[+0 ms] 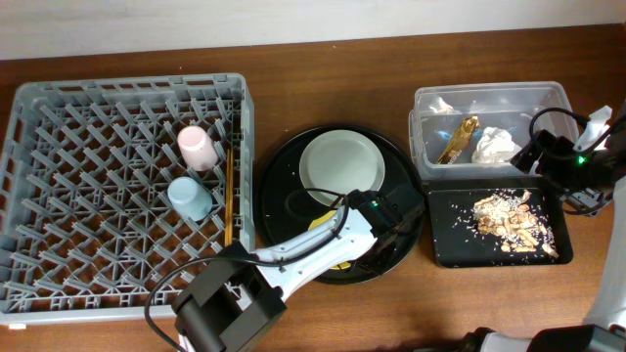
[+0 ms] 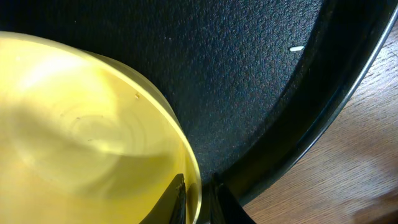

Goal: Sort waste into correct bins and load items into the dishwasher rack
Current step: 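Lower the left gripper and grasp the rim of the yellow bowl, then carry the yellow bowl left and set it upside down in the rack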

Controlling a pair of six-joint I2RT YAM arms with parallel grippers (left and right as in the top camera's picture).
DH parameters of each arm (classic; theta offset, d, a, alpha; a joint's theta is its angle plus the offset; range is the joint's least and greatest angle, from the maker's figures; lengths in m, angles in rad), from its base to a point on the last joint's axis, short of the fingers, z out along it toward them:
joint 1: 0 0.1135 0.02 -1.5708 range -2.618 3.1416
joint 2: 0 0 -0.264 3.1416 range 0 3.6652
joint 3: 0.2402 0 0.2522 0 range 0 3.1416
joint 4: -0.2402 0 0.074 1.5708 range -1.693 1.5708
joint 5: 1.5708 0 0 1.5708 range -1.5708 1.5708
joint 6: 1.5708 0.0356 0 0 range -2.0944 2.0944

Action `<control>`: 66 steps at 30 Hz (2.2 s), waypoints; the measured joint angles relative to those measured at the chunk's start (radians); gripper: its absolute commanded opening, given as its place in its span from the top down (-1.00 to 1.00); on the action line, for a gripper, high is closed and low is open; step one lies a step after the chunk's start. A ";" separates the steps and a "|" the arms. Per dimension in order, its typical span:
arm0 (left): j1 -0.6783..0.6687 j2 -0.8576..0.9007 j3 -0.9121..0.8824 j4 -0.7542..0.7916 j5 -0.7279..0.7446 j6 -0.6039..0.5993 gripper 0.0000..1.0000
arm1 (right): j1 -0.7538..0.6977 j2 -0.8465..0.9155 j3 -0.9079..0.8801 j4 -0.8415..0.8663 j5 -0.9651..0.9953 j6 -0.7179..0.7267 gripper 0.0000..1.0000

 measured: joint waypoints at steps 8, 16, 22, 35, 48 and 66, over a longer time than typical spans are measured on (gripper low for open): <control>0.000 0.030 0.002 0.000 -0.025 0.000 1.00 | 0.000 0.000 0.000 0.000 0.003 0.000 -0.98; 0.029 0.028 0.071 -0.200 -0.029 0.008 1.00 | 0.000 0.000 0.000 0.000 0.003 0.000 -0.97; 0.175 -0.237 0.233 -0.389 0.028 0.101 1.00 | 0.000 0.000 0.000 0.000 0.003 0.000 -0.97; 0.958 -0.541 0.220 -0.695 0.717 0.647 1.00 | 0.000 0.000 0.000 -0.003 0.006 0.000 -0.97; 1.328 -0.453 -0.309 -0.621 1.167 1.095 1.00 | 0.000 0.000 0.000 -0.003 0.006 0.000 -0.97; 1.502 -0.297 -0.359 -0.560 1.218 1.154 1.00 | 0.000 0.000 0.000 -0.003 0.006 0.000 -0.97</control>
